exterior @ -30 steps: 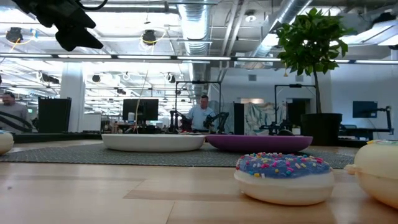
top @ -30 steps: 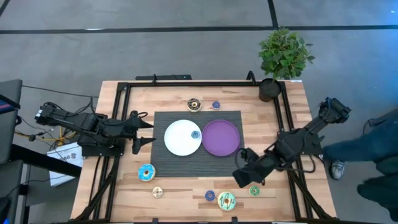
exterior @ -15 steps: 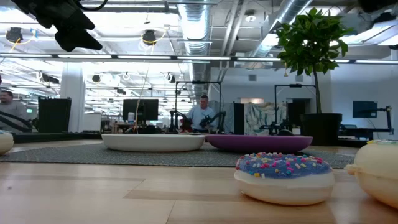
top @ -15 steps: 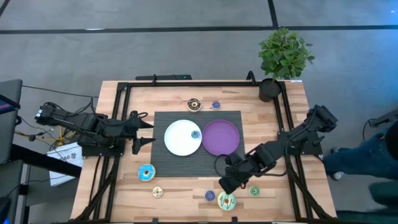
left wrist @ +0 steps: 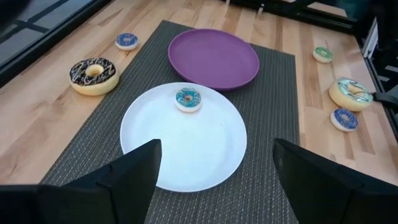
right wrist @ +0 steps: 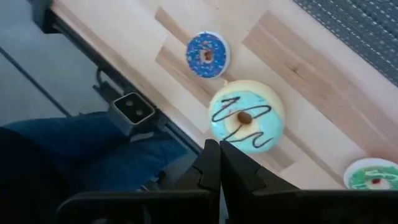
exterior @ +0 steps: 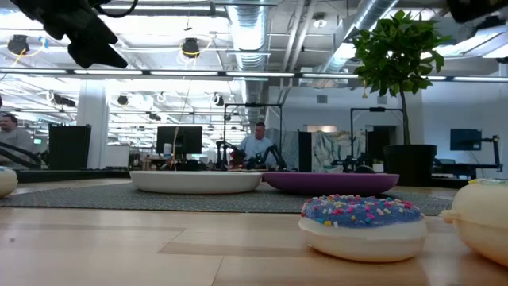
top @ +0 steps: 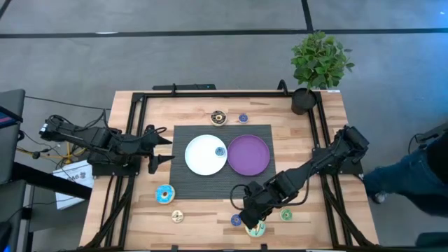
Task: Pick & Place donuts
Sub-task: Put the large light blue donut on the violet plate
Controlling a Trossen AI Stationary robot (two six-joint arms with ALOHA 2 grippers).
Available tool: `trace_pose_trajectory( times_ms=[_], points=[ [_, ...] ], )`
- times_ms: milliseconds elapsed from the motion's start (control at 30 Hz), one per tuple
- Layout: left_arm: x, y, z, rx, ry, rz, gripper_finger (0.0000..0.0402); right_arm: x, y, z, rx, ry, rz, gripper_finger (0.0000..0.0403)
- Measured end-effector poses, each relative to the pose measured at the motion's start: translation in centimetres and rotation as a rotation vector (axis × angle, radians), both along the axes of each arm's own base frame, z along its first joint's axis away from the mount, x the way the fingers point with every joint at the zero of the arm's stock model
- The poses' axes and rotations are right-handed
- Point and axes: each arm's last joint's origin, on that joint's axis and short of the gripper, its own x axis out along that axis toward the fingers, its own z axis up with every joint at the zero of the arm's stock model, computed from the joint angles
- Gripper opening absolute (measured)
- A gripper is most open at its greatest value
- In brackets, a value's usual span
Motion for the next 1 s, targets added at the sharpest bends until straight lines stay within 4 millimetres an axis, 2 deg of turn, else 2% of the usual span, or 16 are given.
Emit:
trace_pose_trajectory(
  times_ms=[133, 400, 500, 833, 1000],
  points=[
    [-0.1, 0.0, -0.1, 0.002, 0.009, 0.0, 0.03, 0.3, 0.3, -0.5, -0.027, 0.022, 0.036, 0.0],
    [-0.1, 0.0, -0.2, 0.006, 0.018, 0.002, 0.03, 0.9, -1.2, 0.0, -0.042, 0.011, 0.027, 0.0001],
    [-0.1, 0.0, -0.2, 0.006, 0.019, 0.002, 0.03, 0.9, -1.4, -0.1, -0.044, 0.018, 0.031, 0.0014],
    [-0.1, 0.0, -0.2, 0.004, 0.019, -0.002, 0.03, 1.0, -1.3, -0.5, -0.091, -0.002, 0.068, 0.0131],
    [-0.1, 0.0, -0.2, 0.004, 0.019, -0.002, 0.03, 0.7, -0.5, -0.8, -0.139, -0.041, 0.193, 0.0183]
  ],
)
